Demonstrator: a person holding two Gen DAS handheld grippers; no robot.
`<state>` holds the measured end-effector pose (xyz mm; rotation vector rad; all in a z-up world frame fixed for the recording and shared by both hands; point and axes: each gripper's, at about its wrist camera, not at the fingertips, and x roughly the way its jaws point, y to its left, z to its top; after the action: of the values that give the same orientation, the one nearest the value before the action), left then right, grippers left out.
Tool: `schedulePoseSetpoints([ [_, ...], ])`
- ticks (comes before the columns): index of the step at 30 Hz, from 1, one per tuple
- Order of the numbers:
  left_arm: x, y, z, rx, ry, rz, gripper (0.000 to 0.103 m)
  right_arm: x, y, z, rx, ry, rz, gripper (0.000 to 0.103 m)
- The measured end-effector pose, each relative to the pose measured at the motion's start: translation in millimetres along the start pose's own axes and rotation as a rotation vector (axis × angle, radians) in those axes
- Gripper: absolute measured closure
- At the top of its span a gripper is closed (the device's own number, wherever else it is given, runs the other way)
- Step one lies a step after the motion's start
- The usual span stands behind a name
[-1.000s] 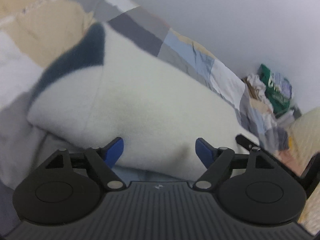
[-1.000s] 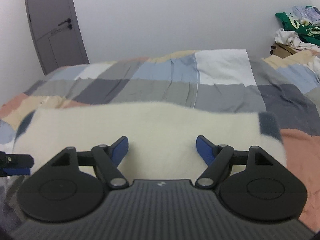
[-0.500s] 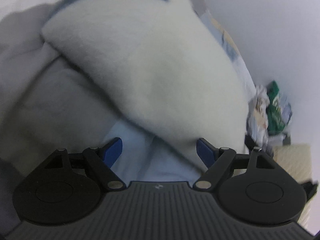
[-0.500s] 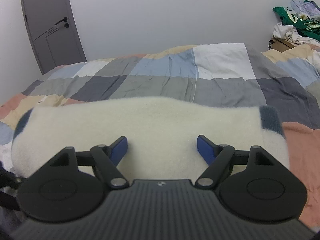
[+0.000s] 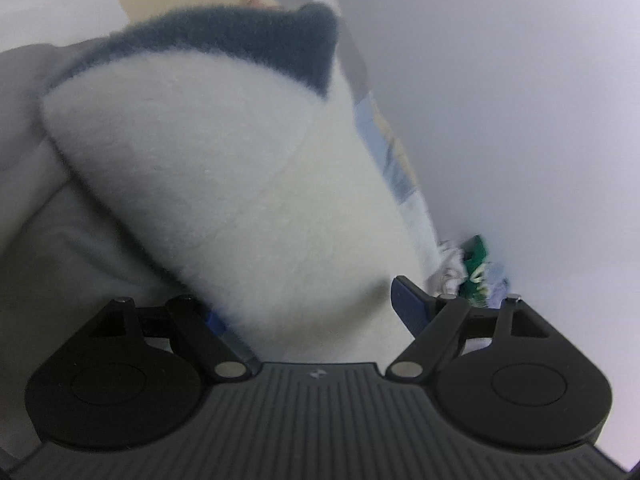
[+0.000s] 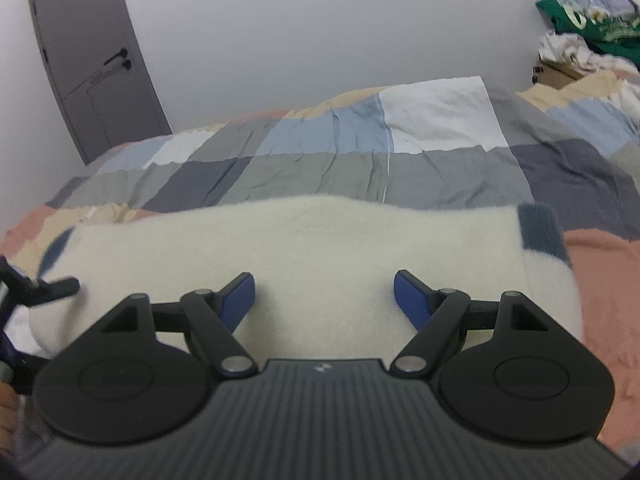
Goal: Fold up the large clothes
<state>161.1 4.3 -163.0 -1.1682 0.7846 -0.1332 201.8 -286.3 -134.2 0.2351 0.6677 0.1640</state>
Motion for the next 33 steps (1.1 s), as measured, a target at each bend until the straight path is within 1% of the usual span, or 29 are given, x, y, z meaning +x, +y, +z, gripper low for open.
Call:
schedulePoseSetpoints([
  [2, 6, 2, 0, -0.022, 0.007, 0.045, 0.02, -1, -2, 0, 0.023, 0.001, 0.012, 0.025],
  [6, 14, 9, 6, -0.056, -0.001, 0.033, 0.021, -8, -4, -1, 0.08, -0.005, 0.039, 0.025],
  [8, 15, 7, 8, -0.046, -0.01, 0.036, 0.026, -16, -4, -2, 0.13, -0.008, 0.087, 0.023],
  [12, 13, -1, 2, -0.011, -0.026, 0.064, 0.036, -32, 0, -10, 0.224, -0.004, 0.221, 0.023],
  [14, 15, -5, 4, 0.0, -0.028, 0.062, 0.042, -35, 3, -19, 0.301, 0.022, 0.299, 0.022],
  [15, 17, -8, 5, 0.01, -0.027, 0.06, 0.043, -34, 5, -24, 0.333, 0.034, 0.329, 0.022],
  [18, 13, -15, 9, 0.042, -0.031, 0.066, 0.045, -27, 10, -45, 0.451, 0.088, 0.386, 0.022],
  [19, 1, -12, 2, 0.047, -0.033, 0.065, 0.046, -23, 11, -51, 0.486, 0.107, 0.409, 0.02],
  [20, -1, -12, 2, 0.046, -0.032, 0.064, 0.046, -16, 12, -59, 0.531, 0.138, 0.446, 0.012],
  [21, -3, -12, 2, 0.042, -0.03, 0.06, 0.046, -10, 10, -64, 0.577, 0.171, 0.48, 0.009],
  [22, -5, -10, 4, 0.038, -0.028, 0.055, 0.046, -3, 10, -68, 0.62, 0.205, 0.491, 0.005],
  [25, -12, -5, 8, 0.024, -0.025, 0.042, 0.046, 18, 7, -77, 0.707, 0.266, 0.469, 0.005],
  [27, -13, -4, 9, 0.017, -0.024, 0.04, 0.046, 31, 3, -81, 0.765, 0.289, 0.46, 0.006],
  [29, -11, -1, 9, 0.007, -0.022, 0.034, 0.046, 36, -5, -85, 0.851, 0.263, 0.444, 0.006],
  [32, -10, 9, 12, -0.017, -0.019, 0.022, 0.045, 35, -22, -91, 0.976, 0.172, 0.402, 0.006],
  [33, -10, 11, 13, -0.024, -0.017, 0.018, 0.045, 35, -29, -94, 1.029, 0.159, 0.394, 0.006],
])
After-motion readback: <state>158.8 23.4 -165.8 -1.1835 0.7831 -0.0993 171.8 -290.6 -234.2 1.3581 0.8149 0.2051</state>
